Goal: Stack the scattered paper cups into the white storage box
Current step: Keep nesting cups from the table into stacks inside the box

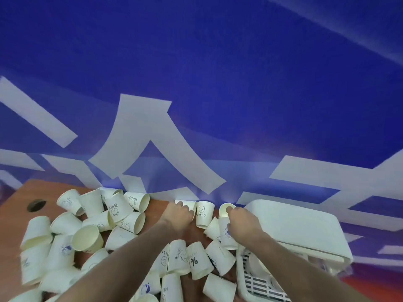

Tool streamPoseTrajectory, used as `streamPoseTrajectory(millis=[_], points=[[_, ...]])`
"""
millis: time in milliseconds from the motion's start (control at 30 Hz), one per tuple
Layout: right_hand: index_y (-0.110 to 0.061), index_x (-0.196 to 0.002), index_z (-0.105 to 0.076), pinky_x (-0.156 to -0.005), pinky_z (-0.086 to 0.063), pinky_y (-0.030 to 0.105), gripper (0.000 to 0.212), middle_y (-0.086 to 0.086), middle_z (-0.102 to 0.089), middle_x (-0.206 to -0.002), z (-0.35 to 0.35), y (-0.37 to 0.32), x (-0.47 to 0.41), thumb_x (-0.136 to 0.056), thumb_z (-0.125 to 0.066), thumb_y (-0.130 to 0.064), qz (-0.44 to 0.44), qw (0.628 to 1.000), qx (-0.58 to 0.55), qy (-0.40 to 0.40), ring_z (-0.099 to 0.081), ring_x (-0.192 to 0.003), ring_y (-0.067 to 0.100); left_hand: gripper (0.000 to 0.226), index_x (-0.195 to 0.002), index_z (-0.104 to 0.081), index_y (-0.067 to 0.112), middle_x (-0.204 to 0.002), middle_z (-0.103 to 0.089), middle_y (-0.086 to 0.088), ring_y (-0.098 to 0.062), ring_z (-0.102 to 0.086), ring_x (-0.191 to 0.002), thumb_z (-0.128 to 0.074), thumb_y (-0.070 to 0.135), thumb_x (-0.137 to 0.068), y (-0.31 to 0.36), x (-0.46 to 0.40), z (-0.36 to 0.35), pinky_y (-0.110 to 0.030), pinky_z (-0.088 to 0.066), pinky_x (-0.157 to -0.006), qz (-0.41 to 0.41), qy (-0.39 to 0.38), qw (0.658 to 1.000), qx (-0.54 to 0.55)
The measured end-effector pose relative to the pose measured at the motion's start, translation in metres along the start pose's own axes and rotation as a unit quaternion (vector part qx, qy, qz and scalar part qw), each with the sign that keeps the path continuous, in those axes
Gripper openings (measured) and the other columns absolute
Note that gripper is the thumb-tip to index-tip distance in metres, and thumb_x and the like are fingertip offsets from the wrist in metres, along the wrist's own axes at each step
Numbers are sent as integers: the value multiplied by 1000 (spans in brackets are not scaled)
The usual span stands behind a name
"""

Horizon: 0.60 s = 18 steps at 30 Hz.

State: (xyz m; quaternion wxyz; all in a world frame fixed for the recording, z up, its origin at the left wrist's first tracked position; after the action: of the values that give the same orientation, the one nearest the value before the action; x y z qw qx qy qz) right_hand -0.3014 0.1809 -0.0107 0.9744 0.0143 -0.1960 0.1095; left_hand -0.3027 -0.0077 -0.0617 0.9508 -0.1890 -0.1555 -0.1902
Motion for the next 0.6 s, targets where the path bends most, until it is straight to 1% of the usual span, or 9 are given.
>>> streamPoseTrajectory(millis=[67, 133, 200, 267, 367, 433, 500, 600], points=[[-13, -119, -48, -72, -40, 31, 28, 7, -60, -115, -2, 0, -12, -91, -53, -10, -11, 1000, -2, -19, -61, -104, 28, 40, -126, -49, 19, -122, -59, -6, -27, -54, -113, -60, 28, -89, -2, -16, -11, -37, -37, -87, -1, -16, 1000, -11], [-12, -121, -48, -76, -42, 31, 31, 8, -59, -117, -4, 0, -22, -91, -56, -9, -22, 999, -5, -33, -61, -107, 28, 44, -126, -47, 22, -118, -61, -3, -25, -59, -108, -64, 25, -86, -3, -32, -20, -37, -38, -86, -9, -19, 999, -30], [-11, -119, -50, -79, -45, 31, 32, 8, -61, -117, -5, 1, -30, -89, -58, -7, -30, 999, -5, -44, -61, -107, 28, 41, -128, -46, 23, -116, -63, 0, -23, -62, -104, -60, 22, -90, -3, -45, -24, -35, -39, -83, -27, -13, 998, -48], [-11, -114, -53, -80, -48, 32, 31, 8, -63, -114, -6, 2, -40, -85, -59, -4, -37, 998, -8, -58, -63, -105, 29, 38, -131, -45, 23, -115, -65, 4, -21, -64, -103, -53, 19, -94, -2, -57, -26, -33, -39, -80, -47, -6, 997, -66], [-9, -109, -55, -78, -50, 31, 29, 9, -64, -111, -10, 2, -51, -81, -64, -5, -39, 995, 4, -88, -65, -101, 28, 40, -133, -47, 23, -111, -65, 7, -19, -65, -99, -54, 18, -93, -2, -69, -32, -31, -40, -76, -55, -16, 995, -84], [-10, -108, -55, -78, -50, 31, 28, 8, -64, -110, -14, 2, -56, -82, -64, -6, -43, 995, 2, -95, -65, -101, 28, 38, -128, -53, 23, -107, -66, 7, -20, -65, -94, -57, 16, -91, -2, -74, -35, -31, -42, -78, -56, -22, 994, -91], [-12, -109, -54, -79, -49, 31, 28, 5, -63, -111, -17, 2, -59, -83, -66, -9, -46, 994, -4, -97, -64, -102, 26, 32, -119, -59, 24, -104, -67, 7, -20, -66, -92, -59, 15, -89, -3, -76, -36, -32, -43, -78, -54, -26, 994, -90], [-14, -111, -53, -78, -45, 28, 29, 4, -60, -113, -22, 2, -60, -85, -66, -14, -43, 994, -12, -97, -62, -105, 25, 25, -109, -62, 24, -103, -67, 8, -20, -66, -92, -59, 11, -88, 0, -74, -31, -31, -37, -71, -55, -22, 994, -95]])
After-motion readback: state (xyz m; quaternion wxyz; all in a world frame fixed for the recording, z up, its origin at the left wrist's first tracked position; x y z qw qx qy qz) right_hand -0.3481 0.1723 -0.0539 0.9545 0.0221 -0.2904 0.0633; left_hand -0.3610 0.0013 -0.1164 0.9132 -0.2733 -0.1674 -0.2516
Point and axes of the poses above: each hand's wrist, its own x-axis away from the middle knuckle, its own z-axis out of the back of the hand, y = z × x, the point moved 3 cm from there along -x, towards the middle knuckle
